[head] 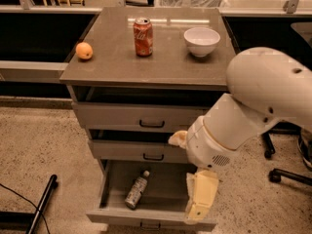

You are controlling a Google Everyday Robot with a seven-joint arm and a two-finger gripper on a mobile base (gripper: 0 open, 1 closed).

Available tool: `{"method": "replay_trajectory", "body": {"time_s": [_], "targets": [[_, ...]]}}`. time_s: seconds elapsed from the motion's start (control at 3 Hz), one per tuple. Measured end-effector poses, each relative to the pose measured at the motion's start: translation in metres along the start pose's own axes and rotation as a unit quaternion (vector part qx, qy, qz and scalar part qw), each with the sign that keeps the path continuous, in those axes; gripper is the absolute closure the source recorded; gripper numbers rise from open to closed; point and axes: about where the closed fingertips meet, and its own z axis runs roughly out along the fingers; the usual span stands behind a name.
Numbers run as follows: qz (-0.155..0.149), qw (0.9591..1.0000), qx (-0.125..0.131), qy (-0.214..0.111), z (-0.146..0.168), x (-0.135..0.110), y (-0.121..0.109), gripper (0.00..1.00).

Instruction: Pick blue plastic bottle from bottom drawer and place on counter

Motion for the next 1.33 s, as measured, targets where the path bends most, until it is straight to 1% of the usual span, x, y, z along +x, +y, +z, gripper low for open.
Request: {"method": "replay_trajectory", "body": {"time_s": [0.33, 0.67, 1.0, 1.33], "targets": [[0.016, 0.9996, -0.008, 0.021, 0.014, 0.005, -0.017, 0.00], [0.031, 0.9984, -0.018, 0.043, 0.054, 0.036, -0.027, 0.00], [0.027, 0.9978, 0.008, 0.061, 0.105, 0.072, -0.039, 0.00], [0.022, 0.9975, 0.044, 0.051, 0.107, 0.068, -0.057, 0.00]]}}
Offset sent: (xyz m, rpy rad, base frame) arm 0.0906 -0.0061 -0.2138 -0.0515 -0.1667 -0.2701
